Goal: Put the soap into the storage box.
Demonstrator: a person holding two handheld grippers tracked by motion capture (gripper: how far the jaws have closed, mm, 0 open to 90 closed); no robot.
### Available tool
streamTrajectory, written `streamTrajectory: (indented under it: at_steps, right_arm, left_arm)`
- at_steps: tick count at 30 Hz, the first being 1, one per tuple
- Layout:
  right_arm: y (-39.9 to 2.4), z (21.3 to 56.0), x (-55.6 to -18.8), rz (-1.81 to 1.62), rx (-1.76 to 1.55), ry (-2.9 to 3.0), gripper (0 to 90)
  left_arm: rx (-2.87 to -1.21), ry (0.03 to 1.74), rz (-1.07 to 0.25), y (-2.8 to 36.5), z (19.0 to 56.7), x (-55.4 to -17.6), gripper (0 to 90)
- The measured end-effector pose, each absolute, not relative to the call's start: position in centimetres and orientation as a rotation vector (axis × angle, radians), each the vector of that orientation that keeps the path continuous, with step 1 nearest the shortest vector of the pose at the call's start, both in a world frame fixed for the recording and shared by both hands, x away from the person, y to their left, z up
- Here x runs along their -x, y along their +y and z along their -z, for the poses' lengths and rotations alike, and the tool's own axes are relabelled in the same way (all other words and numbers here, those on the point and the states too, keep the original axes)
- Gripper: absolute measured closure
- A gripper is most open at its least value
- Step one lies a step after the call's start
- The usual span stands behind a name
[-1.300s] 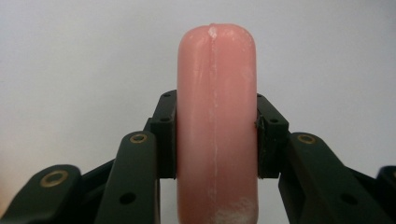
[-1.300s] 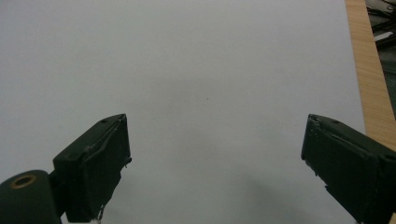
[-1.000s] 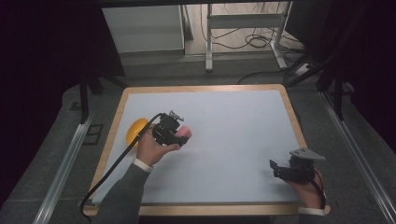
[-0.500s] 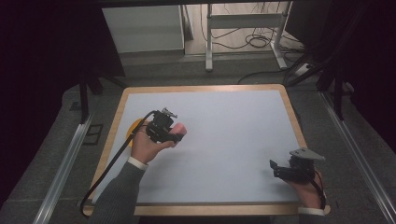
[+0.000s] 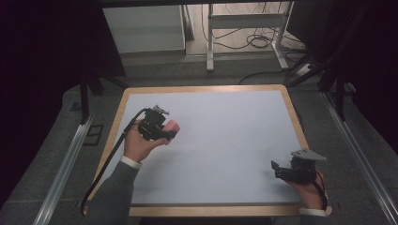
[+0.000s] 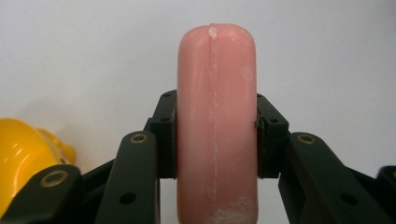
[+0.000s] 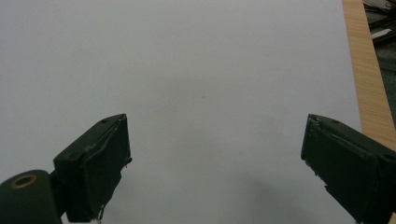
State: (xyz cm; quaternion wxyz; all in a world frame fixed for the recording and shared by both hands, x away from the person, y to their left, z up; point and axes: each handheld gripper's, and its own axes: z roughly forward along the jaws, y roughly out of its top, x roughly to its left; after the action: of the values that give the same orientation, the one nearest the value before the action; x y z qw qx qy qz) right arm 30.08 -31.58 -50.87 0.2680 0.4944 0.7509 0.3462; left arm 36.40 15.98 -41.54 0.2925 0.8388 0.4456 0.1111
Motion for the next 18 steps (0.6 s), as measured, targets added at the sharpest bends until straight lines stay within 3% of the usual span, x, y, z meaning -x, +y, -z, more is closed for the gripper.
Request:
streamTrajectory:
  at_steps: [18]
  right_arm:
    - [-31.7,51.0,-30.2,-0.926,-1.34,2.024,7.9]
  left_arm:
    - [-2.176,1.289,-0.332,19.7,40.8,-37.0,60.1]
